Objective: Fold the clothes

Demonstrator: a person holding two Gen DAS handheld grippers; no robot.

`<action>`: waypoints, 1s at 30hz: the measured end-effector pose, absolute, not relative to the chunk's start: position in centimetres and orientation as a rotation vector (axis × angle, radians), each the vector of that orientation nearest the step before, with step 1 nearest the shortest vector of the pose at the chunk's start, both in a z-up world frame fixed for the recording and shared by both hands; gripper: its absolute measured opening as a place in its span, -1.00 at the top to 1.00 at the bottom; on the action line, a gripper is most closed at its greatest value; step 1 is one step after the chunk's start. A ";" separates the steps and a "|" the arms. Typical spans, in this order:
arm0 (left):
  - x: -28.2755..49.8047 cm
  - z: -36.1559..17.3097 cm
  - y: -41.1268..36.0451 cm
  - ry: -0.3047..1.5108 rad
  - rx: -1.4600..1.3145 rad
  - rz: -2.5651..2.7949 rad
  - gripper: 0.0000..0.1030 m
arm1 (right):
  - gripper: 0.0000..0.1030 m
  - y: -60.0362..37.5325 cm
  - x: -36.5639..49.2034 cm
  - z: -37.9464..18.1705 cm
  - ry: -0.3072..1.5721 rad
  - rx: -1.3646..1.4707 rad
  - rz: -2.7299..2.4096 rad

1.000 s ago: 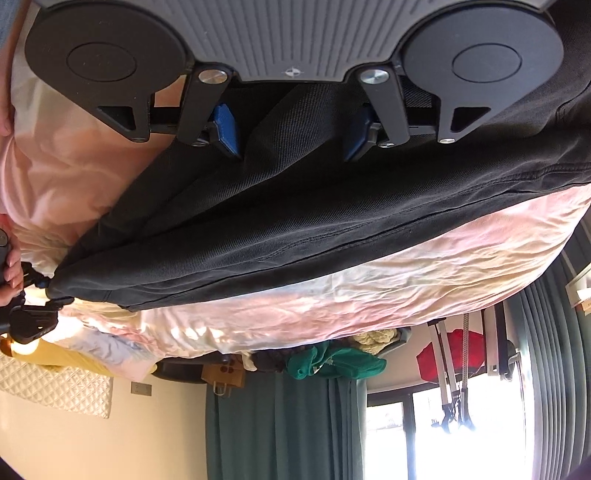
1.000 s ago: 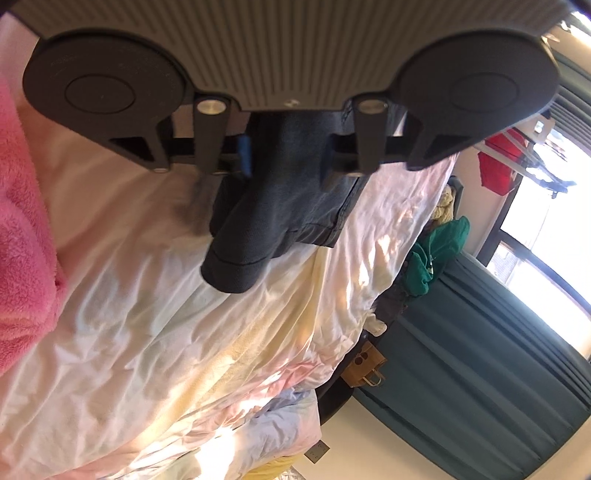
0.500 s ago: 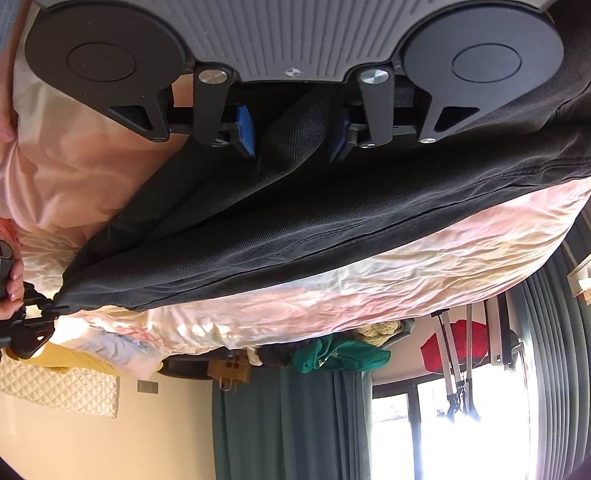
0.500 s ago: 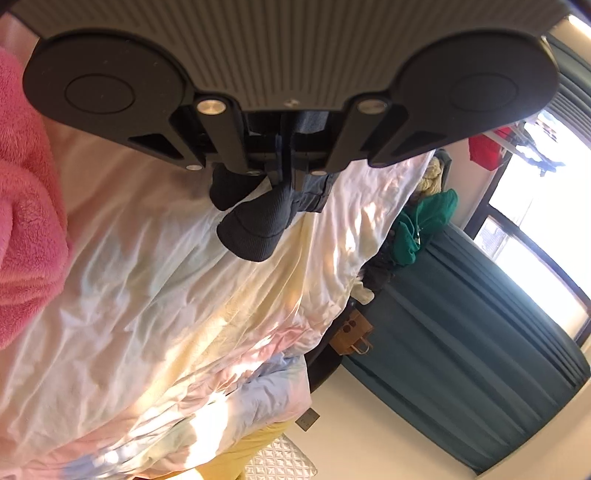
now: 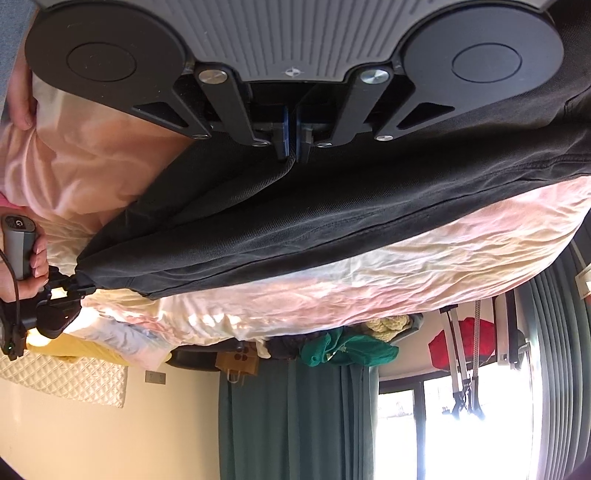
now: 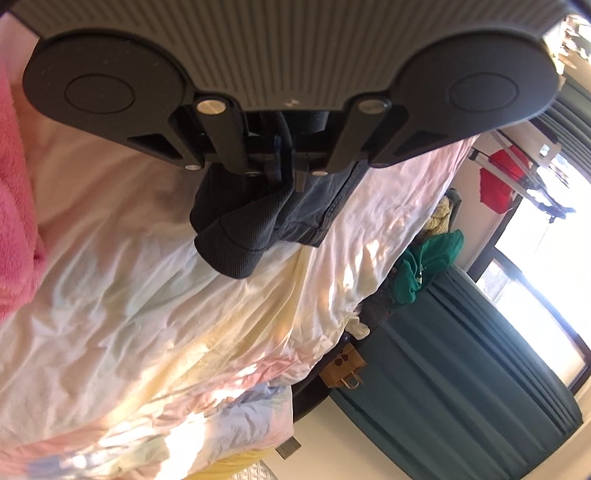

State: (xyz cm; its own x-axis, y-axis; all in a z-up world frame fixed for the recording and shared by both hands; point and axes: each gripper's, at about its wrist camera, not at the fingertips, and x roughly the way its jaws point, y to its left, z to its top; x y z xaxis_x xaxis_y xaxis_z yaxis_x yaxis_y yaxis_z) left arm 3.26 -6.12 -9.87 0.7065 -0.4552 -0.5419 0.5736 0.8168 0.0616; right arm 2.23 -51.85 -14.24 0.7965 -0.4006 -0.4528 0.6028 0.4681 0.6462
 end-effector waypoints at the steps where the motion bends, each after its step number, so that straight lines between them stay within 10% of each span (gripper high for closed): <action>1: 3.1 -9.5 -5.9 0.530 0.226 -0.585 0.96 | 0.89 -52.0 2.0 -14.2 0.236 0.897 -0.634; 19: 0.9 -9.2 -4.4 0.583 0.229 -0.664 0.93 | 0.82 -53.5 -0.3 -15.4 0.207 1.087 -0.649; 21: 1.1 -9.3 -4.3 0.592 0.214 -0.657 0.92 | 0.69 -53.2 -0.4 -15.1 0.231 1.120 -0.641; 25: 1.2 -9.5 -4.3 0.602 0.204 -0.646 0.91 | -0.53 -52.0 -0.9 -14.5 0.285 1.155 -0.634; 30: 1.5 -9.5 -4.2 0.616 0.174 -0.635 0.90 | -0.65 -51.2 -1.9 -14.8 0.299 1.236 -0.628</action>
State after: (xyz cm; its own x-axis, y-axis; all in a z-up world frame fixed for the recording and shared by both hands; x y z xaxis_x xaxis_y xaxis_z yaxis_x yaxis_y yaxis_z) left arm 1.53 -4.15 -9.49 0.6342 -0.5026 -0.5876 0.6026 0.7974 -0.0318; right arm -1.90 -51.18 -14.80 0.7962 -0.2819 -0.5354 0.5933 0.1896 0.7824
